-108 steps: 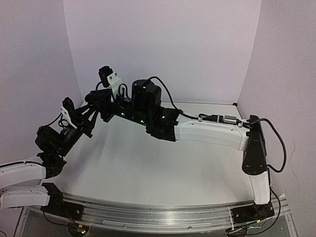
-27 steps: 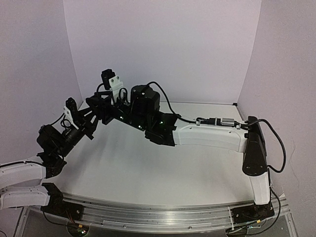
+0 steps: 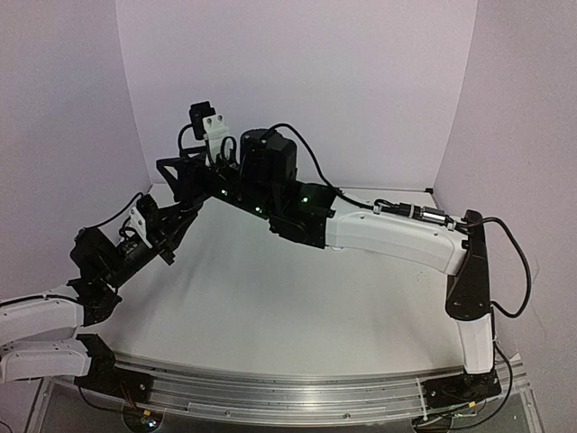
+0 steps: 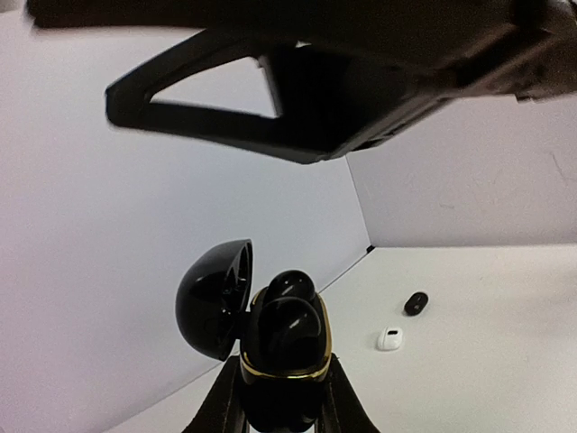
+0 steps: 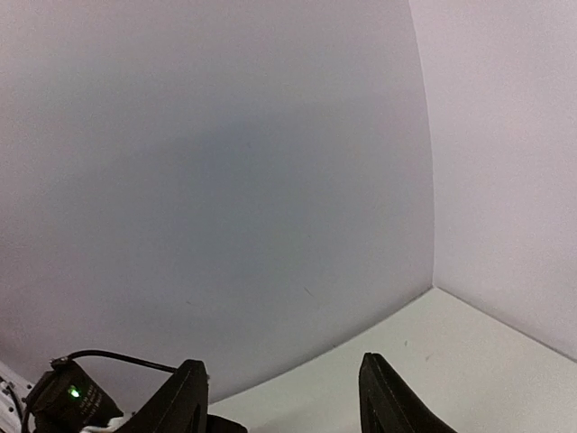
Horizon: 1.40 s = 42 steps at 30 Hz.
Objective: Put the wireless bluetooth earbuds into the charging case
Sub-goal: Close the charging case with the earbuds, then pass from the left arm to the right
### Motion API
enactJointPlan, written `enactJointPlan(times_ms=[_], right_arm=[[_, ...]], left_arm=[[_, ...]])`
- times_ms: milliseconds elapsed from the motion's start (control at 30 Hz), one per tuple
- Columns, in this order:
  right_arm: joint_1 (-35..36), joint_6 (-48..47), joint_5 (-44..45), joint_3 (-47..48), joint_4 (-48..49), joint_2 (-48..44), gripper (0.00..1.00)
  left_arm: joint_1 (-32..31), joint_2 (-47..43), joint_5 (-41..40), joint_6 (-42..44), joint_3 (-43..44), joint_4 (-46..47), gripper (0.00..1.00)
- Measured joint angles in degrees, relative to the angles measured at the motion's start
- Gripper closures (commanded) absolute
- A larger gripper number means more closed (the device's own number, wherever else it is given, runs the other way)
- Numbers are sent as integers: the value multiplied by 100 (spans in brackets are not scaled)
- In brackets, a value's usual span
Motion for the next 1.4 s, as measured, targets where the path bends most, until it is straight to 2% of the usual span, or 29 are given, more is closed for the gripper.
enactJointPlan(times_ms=[133, 233, 467, 533, 700, 833, 1000, 1200, 1300, 1400], right_arm=[[-30, 318, 347, 80, -767, 0, 45], [-45, 500, 414, -36, -1117, -14, 48], [-58, 826, 446, -1122, -1516, -458, 49], [-58, 864, 426, -1262, -1580, -590, 46], [-99, 840, 314, -1380, -1862, -902, 29], [-423, 949, -458, -1378, -1895, -1079, 26], [-1112, 960, -1395, -1272, -1926, -1115, 22], [-1417, 873, -2540, -1146, -1944, -1115, 22], [-1413, 803, -3222, -1041, -1917, -1115, 24], [-1403, 738, -3698, -1077, -1752, -1147, 25]], left_arm=[[0, 152, 304, 1289, -144, 128, 100], [27, 290, 332, 1875, -150, 136, 100], [194, 337, 271, 2126, -128, -171, 100], [177, 346, 288, 2137, -128, -183, 100], [221, 347, 275, 2009, -43, -175, 100], [329, 347, 462, 907, 304, -588, 100], [618, 377, 1424, -1558, 743, -916, 100], [753, 1055, 2598, -4805, 823, 9, 100], [757, 1397, 2835, -5814, 890, 259, 100], [765, 1534, 2938, -6394, 1038, 366, 100]])
